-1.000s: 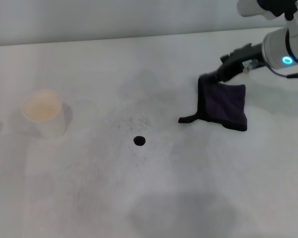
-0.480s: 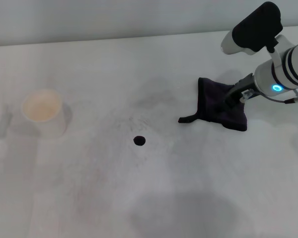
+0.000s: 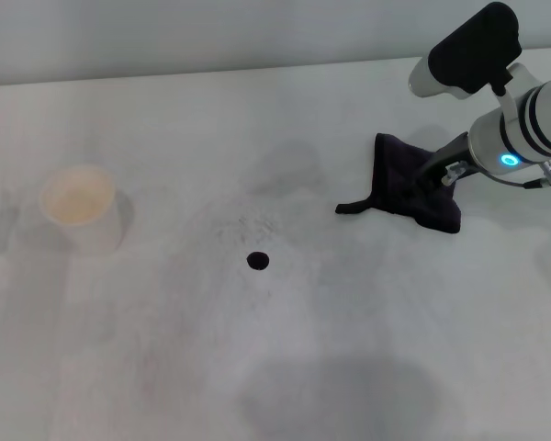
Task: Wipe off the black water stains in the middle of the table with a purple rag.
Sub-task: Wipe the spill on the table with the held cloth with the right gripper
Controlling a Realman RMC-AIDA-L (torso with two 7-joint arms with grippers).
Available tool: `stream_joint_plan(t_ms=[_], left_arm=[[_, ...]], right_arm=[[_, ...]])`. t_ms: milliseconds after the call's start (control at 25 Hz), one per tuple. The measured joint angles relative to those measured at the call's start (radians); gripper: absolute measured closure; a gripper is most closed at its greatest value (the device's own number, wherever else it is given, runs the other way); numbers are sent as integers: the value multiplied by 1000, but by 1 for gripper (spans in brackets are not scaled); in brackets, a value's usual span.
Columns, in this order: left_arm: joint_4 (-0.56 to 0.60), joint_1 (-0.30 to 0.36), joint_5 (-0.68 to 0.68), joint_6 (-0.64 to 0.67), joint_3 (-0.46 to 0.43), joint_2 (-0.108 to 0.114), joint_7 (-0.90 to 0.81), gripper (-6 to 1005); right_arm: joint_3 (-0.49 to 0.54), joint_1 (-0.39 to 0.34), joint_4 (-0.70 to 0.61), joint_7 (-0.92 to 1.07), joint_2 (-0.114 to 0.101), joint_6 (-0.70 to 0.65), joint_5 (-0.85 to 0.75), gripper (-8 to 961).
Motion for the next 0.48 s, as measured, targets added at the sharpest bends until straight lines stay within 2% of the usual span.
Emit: stream_joint_plan(t_ms=[120,480], left_arm=[[8,0,-1,0,0,0,-1,108],[17,-4,-1,0,0,0,-1,109]], right_arm=[[2,8,17,2,-1,-6,1,397],[5,42,74,14,-2,-18,6,551]])
